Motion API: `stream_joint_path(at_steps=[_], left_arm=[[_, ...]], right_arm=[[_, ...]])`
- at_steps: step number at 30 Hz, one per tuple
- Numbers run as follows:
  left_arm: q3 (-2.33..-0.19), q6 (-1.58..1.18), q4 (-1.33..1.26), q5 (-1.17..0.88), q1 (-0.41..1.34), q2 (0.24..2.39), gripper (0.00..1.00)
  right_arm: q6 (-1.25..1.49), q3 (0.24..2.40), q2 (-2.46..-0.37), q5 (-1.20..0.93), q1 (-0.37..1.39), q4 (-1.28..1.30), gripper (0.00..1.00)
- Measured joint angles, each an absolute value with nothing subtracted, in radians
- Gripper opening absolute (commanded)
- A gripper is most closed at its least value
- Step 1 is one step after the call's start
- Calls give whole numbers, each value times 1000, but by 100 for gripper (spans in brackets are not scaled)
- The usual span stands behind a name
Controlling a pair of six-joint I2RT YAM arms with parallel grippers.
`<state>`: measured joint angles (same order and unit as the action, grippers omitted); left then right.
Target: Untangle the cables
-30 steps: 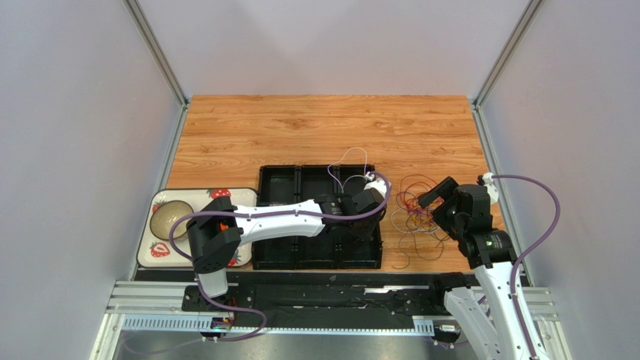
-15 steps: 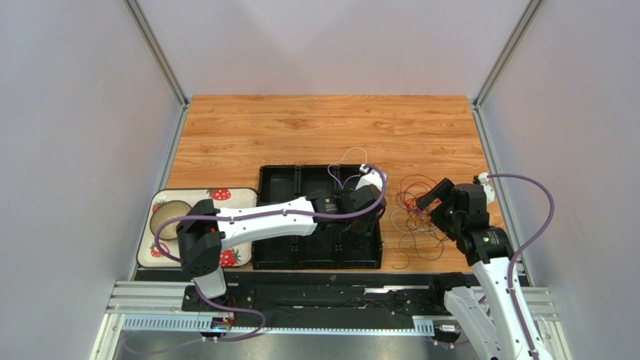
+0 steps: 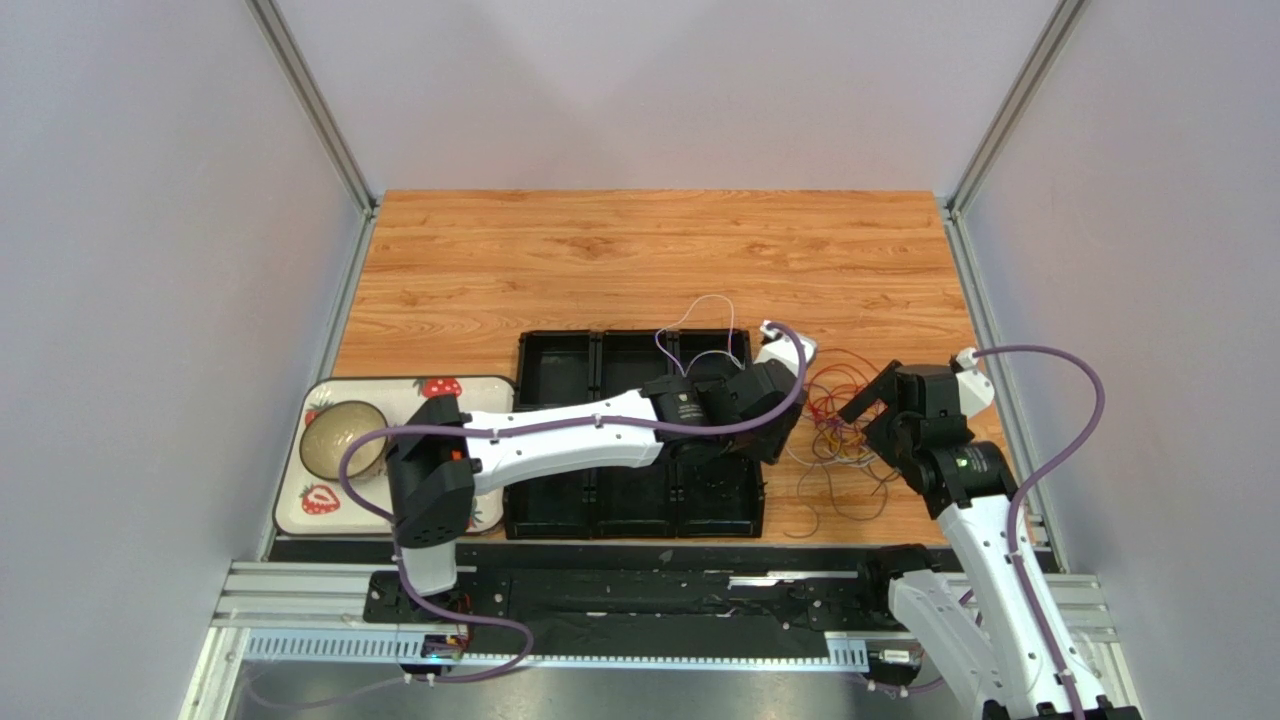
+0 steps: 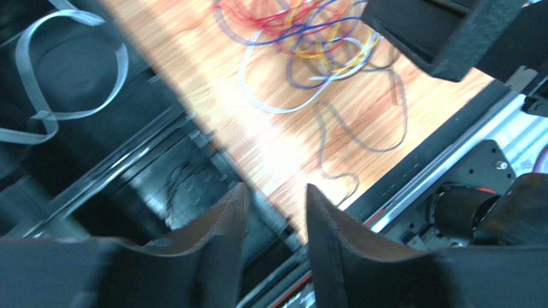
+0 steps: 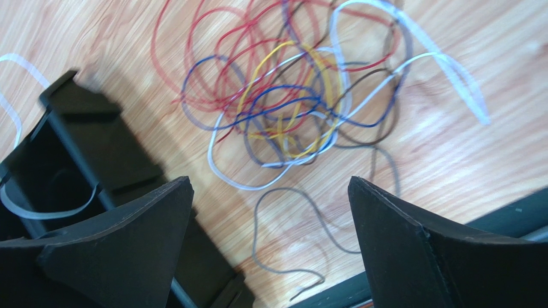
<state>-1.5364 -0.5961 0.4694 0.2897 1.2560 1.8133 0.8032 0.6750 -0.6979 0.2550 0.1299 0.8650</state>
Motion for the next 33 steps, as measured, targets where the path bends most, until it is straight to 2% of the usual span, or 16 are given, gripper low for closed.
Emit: stream_joint_path(at_steps=[2,6,9,14,22,26,30,33], left_arm=[[-1549,-574,427,262,1256,1850,63],[-1560,-509,348,186,1256,1921,73],[-1598,-431,290,112,1256,1985,73],[-1783,-279,246,-31,1237,2140,71],[-2124,-175,280,-156,1163,2365,67],[-2081,-173,260,-175,1124,2376,68],[-1885,-179,210,-180,1088,2321,68],[-1789,-189,190,-180,1069,2294,67]], right_arm=[[814,675,-698,315,131,877,97],[846,675,-700,466,130,883,98],[882,680,-719,568,120,886,99],[929,752,-794,667,78,897,99],[926,796,-896,645,-62,857,99],[897,720,-921,531,-145,767,100],[854,646,-1011,416,-173,680,100],[829,614,-1050,345,-173,626,93]])
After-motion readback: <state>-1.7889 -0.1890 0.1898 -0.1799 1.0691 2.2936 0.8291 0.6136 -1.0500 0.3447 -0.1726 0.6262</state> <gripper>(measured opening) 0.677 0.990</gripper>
